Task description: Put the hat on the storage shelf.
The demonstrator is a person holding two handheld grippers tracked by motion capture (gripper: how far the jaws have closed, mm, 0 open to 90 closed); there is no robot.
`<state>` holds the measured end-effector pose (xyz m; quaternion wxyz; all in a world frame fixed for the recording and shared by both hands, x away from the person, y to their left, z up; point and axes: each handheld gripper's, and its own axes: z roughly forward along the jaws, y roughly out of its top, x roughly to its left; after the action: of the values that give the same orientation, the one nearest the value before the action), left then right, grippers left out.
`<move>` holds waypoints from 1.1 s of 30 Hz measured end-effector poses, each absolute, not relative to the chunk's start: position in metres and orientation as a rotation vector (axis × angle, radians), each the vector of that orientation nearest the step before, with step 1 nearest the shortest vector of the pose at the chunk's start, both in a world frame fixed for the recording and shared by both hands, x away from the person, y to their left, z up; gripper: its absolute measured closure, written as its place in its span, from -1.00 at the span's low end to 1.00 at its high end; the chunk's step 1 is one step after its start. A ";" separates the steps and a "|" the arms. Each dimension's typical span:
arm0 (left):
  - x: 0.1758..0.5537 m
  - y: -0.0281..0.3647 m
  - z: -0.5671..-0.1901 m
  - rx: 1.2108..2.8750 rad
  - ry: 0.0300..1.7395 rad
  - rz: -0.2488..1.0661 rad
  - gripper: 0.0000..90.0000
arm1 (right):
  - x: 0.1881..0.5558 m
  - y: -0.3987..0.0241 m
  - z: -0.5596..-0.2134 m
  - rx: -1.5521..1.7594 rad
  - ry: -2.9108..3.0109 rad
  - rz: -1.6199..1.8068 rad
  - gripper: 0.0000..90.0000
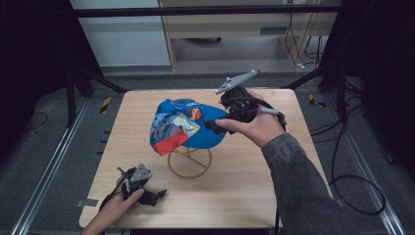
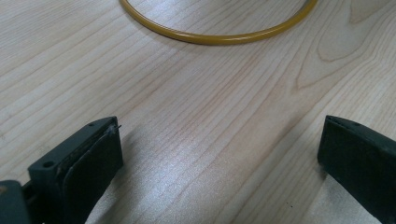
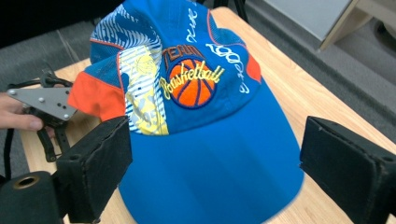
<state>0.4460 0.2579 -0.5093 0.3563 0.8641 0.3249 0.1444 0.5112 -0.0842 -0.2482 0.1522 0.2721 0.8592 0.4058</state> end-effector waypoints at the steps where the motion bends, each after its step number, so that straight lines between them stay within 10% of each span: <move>1: 0.446 0.258 -0.509 2.233 0.838 0.374 -1.00 | 0.511 -0.084 -0.248 0.781 2.465 1.164 -0.81; 33: 0.446 0.258 -0.510 2.230 0.838 0.373 -1.00 | 0.484 -0.183 -0.286 0.901 2.344 1.104 -0.74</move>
<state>0.4461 0.2578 -0.5096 0.3570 0.8640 0.3245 0.1443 0.4845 -0.1834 -0.2857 0.1981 0.3218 0.8376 0.3945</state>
